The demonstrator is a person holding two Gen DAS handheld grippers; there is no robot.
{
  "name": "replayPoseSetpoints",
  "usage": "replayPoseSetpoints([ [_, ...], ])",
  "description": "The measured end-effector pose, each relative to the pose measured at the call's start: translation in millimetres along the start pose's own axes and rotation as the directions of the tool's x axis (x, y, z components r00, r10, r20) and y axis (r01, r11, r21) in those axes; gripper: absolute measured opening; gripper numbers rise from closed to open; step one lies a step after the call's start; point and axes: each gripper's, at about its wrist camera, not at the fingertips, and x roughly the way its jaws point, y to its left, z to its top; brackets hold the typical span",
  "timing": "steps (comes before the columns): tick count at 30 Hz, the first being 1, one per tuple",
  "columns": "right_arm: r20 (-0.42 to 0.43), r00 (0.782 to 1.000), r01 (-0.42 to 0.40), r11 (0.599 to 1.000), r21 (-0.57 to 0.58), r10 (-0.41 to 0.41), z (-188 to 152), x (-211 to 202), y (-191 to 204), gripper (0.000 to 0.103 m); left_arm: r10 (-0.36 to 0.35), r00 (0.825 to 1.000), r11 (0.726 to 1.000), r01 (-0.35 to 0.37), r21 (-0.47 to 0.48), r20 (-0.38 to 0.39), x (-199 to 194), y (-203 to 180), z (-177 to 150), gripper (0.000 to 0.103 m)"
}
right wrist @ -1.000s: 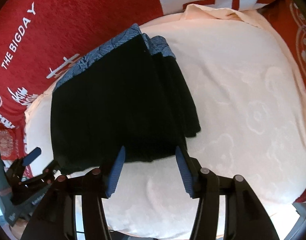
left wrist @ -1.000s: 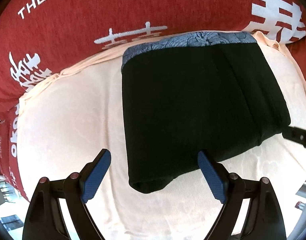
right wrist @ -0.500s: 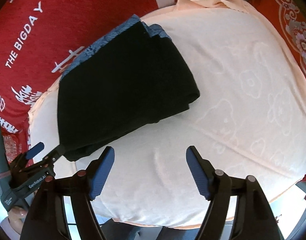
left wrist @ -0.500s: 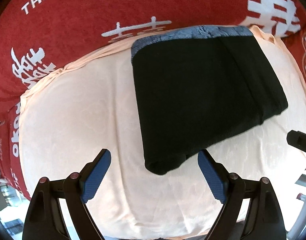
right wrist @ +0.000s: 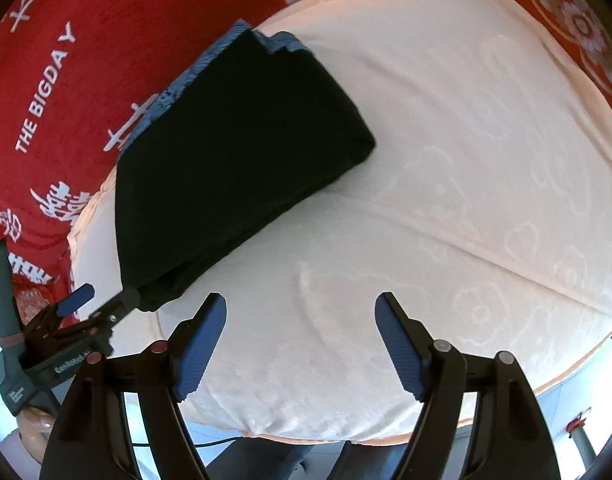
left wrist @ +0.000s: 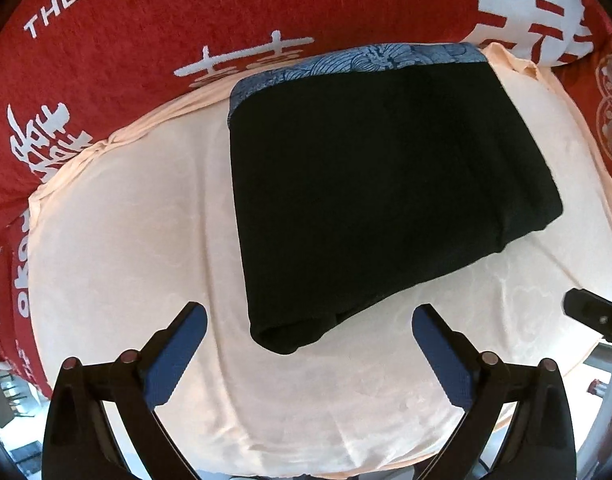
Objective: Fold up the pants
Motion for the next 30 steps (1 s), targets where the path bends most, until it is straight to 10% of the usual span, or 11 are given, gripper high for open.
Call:
replayPoseSetpoints([
  [30,-0.043,0.999,0.012,0.998,-0.060,-0.014,28.5,7.9,-3.8,0.090,-0.001,1.000,0.992,-0.001,-0.128,-0.019,23.1,12.4,19.0,0.103],
])
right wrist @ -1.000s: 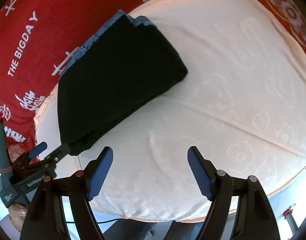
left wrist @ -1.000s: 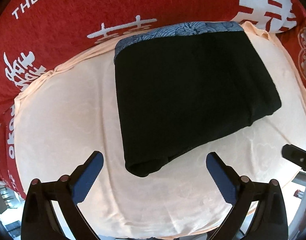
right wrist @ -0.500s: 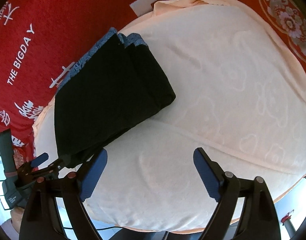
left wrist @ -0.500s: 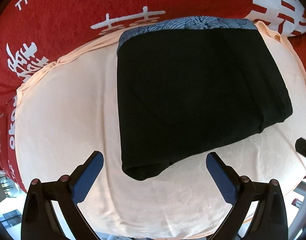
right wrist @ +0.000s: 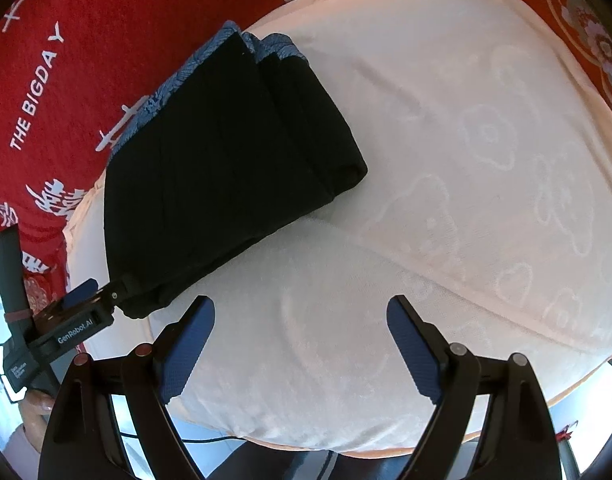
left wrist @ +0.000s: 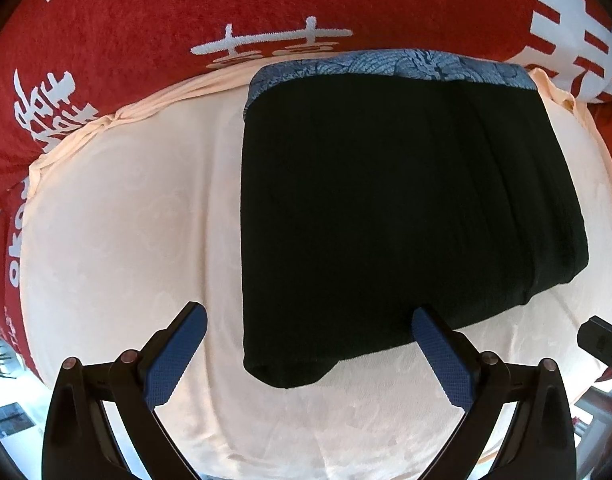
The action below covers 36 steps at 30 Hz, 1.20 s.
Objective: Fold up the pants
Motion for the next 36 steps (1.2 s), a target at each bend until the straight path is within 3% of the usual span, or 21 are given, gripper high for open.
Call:
replayPoseSetpoints([
  [17,0.042,0.998,0.048,0.998,-0.052,-0.046,55.0,-13.9,-1.7,0.090,0.008,1.000,0.999,-0.007,-0.049,0.023,6.7,23.0,28.1,0.103],
  [30,0.014,0.998,0.057,0.994,-0.088,-0.056,69.6,-4.5,-0.5,0.090,-0.010,1.000,0.999,0.011,-0.047,0.015,13.6,26.4,38.2,0.103],
  [36,0.010,0.998,0.064,0.994,-0.085,-0.063,79.0,-2.6,-6.4,0.090,-0.052,0.998,0.997,0.053,-0.062,0.026,13.3,32.3,47.2,0.103],
])
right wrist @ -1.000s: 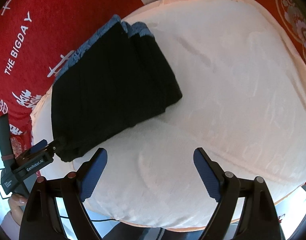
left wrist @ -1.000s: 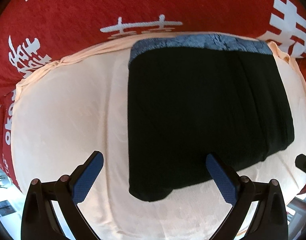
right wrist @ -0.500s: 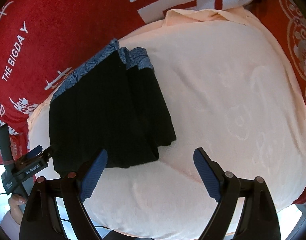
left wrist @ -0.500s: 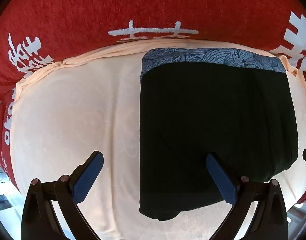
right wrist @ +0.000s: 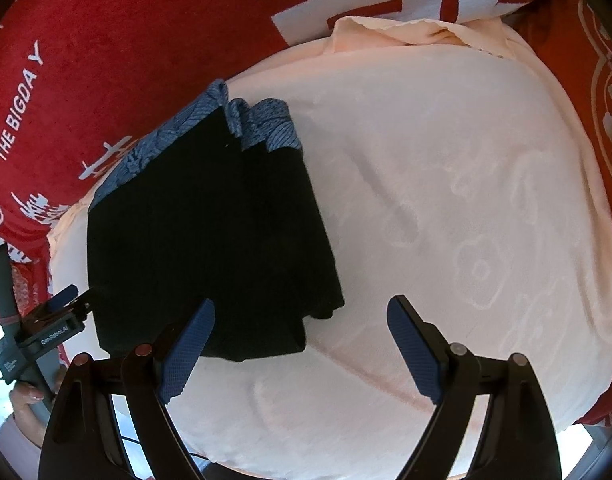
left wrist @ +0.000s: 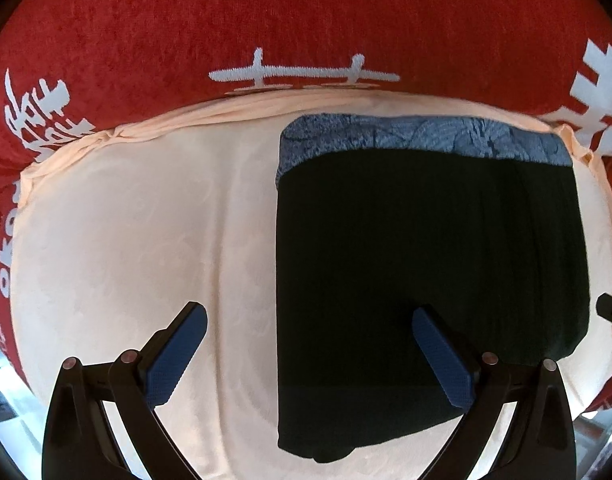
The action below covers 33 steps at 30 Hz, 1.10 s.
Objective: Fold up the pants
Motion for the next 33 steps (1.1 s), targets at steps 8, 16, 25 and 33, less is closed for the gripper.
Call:
replayPoseSetpoints([
  [8,-0.010,1.000,-0.025,0.999,-0.028,0.024,13.0,3.1,-5.2,0.090,-0.126,0.992,0.991,0.125,-0.041,-0.020,6.2,25.1,14.8,0.103],
  [16,-0.065,0.982,-0.180,0.983,-0.037,0.178,30.1,17.6,-19.0,0.090,-0.349,0.935,0.937,0.349,-0.016,-0.066,20.8,34.6,15.5,0.103],
  [25,-0.123,0.938,-0.333,0.940,-0.073,0.323,56.5,45.1,-31.0,0.090,-0.423,0.903,0.905,0.424,-0.001,-0.080,50.6,22.2,23.6,0.103],
  [33,-0.152,0.884,-0.459,0.884,-0.089,0.443,78.0,66.5,-23.7,0.091,-0.448,0.892,0.894,0.445,-0.055,-0.062,66.0,19.0,28.4,0.103],
])
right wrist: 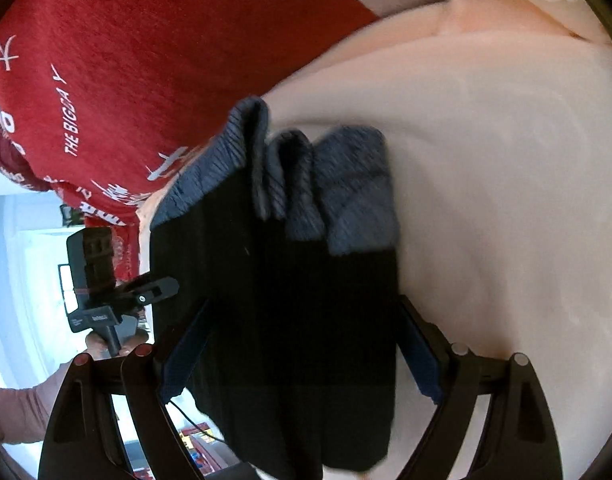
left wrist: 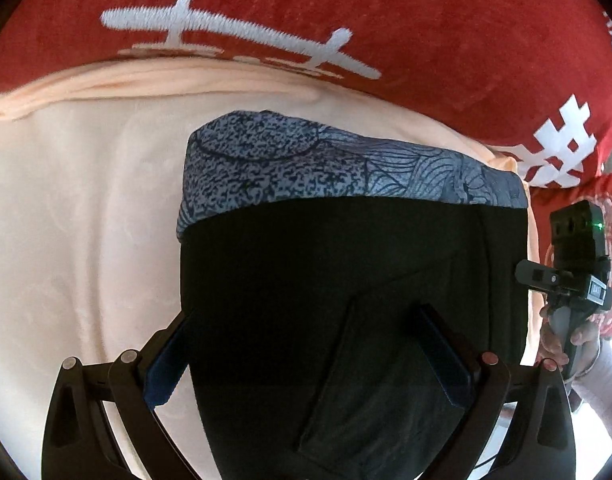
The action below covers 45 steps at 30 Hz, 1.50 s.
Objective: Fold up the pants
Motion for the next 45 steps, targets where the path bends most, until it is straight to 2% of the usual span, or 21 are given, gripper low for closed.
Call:
replayPoseSetpoints([
  [3,0.006,1.000,0.006,0.999,0.038,-0.006,1.1,1.3,-1.1,0.089,0.016,1.000,1.000,-0.016,-0.022,0.012,-2.6,-1.3,-3.5,0.102],
  [4,0.006,1.000,0.022,0.999,0.037,-0.022,0.4,-0.4,-0.9,0.087,0.023,0.999,1.000,-0.022,-0.012,0.028,-3.8,-4.7,-4.1,0.092],
  [5,0.006,0.999,0.042,0.998,0.036,-0.042,-2.9,0.2,1.7,0.083,0.024,0.999,1.000,-0.024,-0.001,0.041,-7.5,-7.3,-7.3,0.088],
  [7,0.005,0.998,0.060,0.997,0.042,-0.061,-4.8,-1.5,5.2,0.072,0.048,0.996,0.998,-0.050,0.033,0.071,-15.8,-20.2,-11.5,0.071],
  [9,0.021,0.998,0.066,0.997,0.046,-0.067,-6.3,-6.6,10.6,0.053,0.060,0.994,0.997,-0.065,0.048,0.086,-23.5,-27.4,-15.0,0.064],
  [10,0.029,0.998,0.054,0.997,0.053,-0.056,-5.0,-6.9,13.7,0.049,0.066,0.993,0.996,-0.070,0.047,0.095,-29.3,-31.0,-18.3,0.061],
  [12,0.039,0.999,0.029,0.998,0.062,-0.031,-8.3,-11.4,17.2,0.043,0.072,0.992,0.996,-0.077,0.045,0.106,-40.9,-37.0,-23.0,0.058],
  [15,0.044,0.999,-0.010,0.998,0.060,0.007,-15.4,-21.6,26.6,0.040,0.083,0.990,0.995,-0.089,0.046,0.115,-57.4,-47.1,-35.6,0.057],
  [19,0.024,0.999,-0.049,0.998,0.039,0.048,-34.2,-38.8,42.9,0.040,0.096,0.989,0.995,-0.099,0.019,0.114,-85.3,-52.9,-69.7,0.057],
  [23,-0.005,0.997,-0.073,0.996,0.049,0.074,-60.1,-45.1,51.1,0.040,0.106,0.990,0.994,-0.107,0.004,0.096,-96.2,-49.7,-100.4,0.057],
  [27,-0.024,0.997,-0.077,0.994,0.078,0.080,-94.1,-48.0,51.9,0.040,0.105,0.992,0.994,-0.105,0.004,0.071,-85.2,-39.9,-127.9,0.057],
  [29,-0.025,0.998,-0.053,0.997,0.062,0.055,-109.0,-44.4,49.7,0.040,0.131,0.990,0.991,-0.132,0.010,0.061,-68.1,-38.1,-131.2,0.061],
  [30,-0.021,0.999,-0.039,0.997,0.062,0.040,-114.9,-40.2,47.3,0.040,0.174,0.983,0.984,-0.175,0.022,0.056,-61.5,-31.6,-135.4,0.068],
  [31,-0.019,1.000,-0.021,0.997,0.072,0.023,-120.0,-34.6,43.3,0.040,0.241,0.968,0.969,-0.244,0.043,0.076,-54.3,-26.9,-138.5,0.084],
  [32,-0.022,1.000,-0.003,0.997,0.082,0.005,-123.5,-24.5,44.2,0.041,0.264,0.957,0.961,-0.272,0.053,0.118,-52.4,-22.5,-140.4,0.091],
  [33,-0.020,0.999,0.033,0.995,0.093,-0.032,-127.4,-17.5,40.6,0.046,0.267,0.955,0.960,-0.275,0.050,0.132,-51.1,-19.6,-140.6,0.101],
  [35,0.024,0.994,0.102,0.990,0.095,-0.105,-133.9,-17.9,25.9,0.054,0.237,0.964,0.970,-0.241,0.017,0.124,-48.6,-8.9,-139.2,0.102],
  [38,0.039,0.977,0.205,0.972,0.112,-0.210,-134.9,-14.7,25.9,0.078,0.239,0.963,0.970,-0.241,0.006,0.121,-49.0,-11.1,-138.2,0.102],
  [41,0.059,0.957,0.276,0.953,0.122,-0.285,-138.0,-19.5,34.8,0.081,0.295,0.948,0.954,-0.299,0.019,0.121,-57.5,-17.7,-143.6,0.102],
  [45,0.084,0.912,0.391,0.913,0.117,-0.401,-149.8,-37.7,48.9,0.082,0.333,0.936,0.939,-0.340,0.051,0.113,-72.3,-28.0,-152.9,0.102],
])
